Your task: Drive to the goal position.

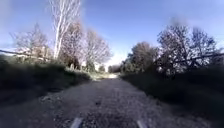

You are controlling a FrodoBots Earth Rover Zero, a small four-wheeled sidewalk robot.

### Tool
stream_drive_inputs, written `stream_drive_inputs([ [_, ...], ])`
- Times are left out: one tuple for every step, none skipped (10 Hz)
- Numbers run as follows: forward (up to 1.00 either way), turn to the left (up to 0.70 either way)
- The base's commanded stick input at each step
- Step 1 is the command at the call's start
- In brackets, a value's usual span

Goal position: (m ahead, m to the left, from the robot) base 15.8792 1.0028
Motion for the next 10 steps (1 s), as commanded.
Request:
stream_drive_inputs([
  [0.50, 0.00],
  [0.50, 0.00],
  [0.50, 0.00],
  [0.50, 0.00],
  [0.50, 0.00],
  [0.50, 0.00],
  [0.50, 0.00],
  [0.50, 0.00],
  [0.50, 0.00],
  [0.50, 0.00],
])
